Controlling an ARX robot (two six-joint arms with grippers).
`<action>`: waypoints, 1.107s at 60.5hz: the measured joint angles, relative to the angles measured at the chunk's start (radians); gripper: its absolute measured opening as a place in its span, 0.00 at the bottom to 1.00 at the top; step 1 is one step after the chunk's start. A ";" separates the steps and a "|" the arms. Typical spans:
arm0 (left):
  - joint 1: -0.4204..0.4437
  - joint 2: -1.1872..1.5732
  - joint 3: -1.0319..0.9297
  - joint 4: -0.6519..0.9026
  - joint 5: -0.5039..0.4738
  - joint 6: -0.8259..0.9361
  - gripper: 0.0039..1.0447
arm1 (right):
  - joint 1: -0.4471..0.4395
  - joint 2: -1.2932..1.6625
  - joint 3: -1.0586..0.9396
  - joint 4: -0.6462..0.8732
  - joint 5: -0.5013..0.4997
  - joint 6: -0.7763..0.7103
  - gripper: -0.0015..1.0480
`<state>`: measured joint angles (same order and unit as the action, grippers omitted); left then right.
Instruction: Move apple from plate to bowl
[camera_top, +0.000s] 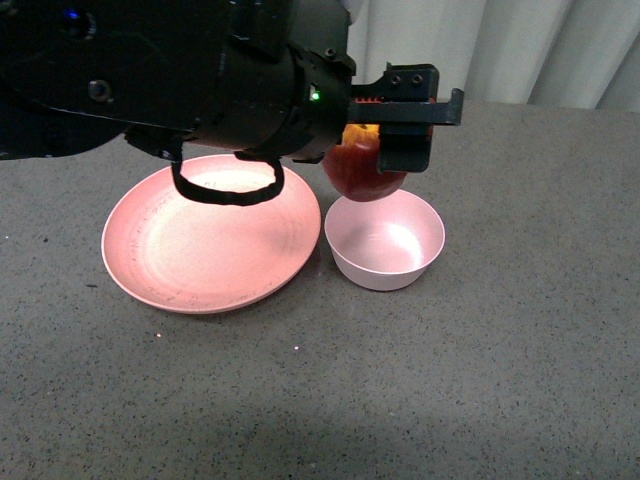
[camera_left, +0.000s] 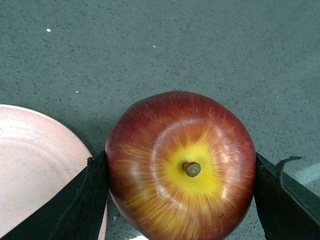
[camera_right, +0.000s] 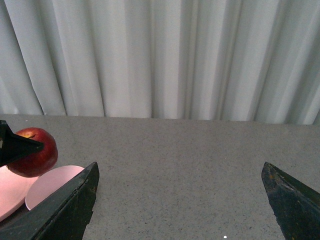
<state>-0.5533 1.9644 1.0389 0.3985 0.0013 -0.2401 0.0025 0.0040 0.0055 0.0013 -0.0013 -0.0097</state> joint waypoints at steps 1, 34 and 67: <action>-0.003 0.003 0.002 0.000 0.000 0.000 0.70 | 0.000 0.000 0.000 0.000 0.000 0.000 0.91; -0.045 0.166 0.057 0.002 -0.024 0.000 0.70 | 0.000 0.000 0.000 0.000 0.000 0.000 0.91; -0.053 0.230 0.082 0.021 -0.048 0.045 0.70 | 0.000 0.000 0.000 0.000 0.000 0.000 0.91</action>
<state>-0.6060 2.1948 1.1210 0.4198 -0.0463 -0.1955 0.0025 0.0040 0.0055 0.0013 -0.0013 -0.0097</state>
